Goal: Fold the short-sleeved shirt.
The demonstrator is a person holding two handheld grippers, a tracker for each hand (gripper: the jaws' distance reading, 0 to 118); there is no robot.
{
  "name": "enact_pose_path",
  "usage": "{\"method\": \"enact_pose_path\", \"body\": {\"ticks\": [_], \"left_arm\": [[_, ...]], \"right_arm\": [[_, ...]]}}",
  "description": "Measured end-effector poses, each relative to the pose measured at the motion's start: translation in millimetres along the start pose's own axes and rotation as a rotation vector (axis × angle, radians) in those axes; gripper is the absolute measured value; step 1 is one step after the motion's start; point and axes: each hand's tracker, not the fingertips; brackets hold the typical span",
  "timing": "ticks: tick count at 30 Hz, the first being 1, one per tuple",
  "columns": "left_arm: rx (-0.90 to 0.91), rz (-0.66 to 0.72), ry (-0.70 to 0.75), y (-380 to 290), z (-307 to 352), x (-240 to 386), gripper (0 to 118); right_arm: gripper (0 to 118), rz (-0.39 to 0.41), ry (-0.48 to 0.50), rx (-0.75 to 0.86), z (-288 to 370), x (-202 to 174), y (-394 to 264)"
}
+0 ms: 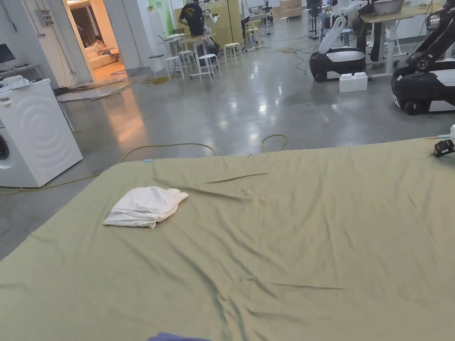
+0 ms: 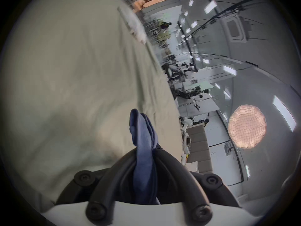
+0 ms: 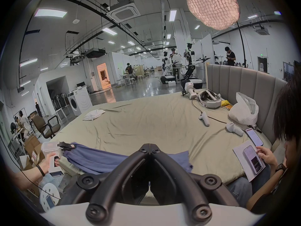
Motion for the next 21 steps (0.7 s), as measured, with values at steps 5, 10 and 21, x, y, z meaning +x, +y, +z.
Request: {"method": "enact_pose_path", "body": {"ticks": [5, 10, 21], "left_arm": [[-0.025, -0.278, 0.198, 27, 18, 46, 6], [-0.173, -0.337, 0.079, -39, -50, 90, 6], [-0.459, -0.516, 0.193, -187, -224, 131, 76]], "right_arm": [[0, -0.031, 0.026, 0.003, -3, 3, -5], [0, -0.057, 0.041, 0.023, -2, 0, -6], [0, -0.07, -0.059, 0.031, 40, 28, -20]]}}
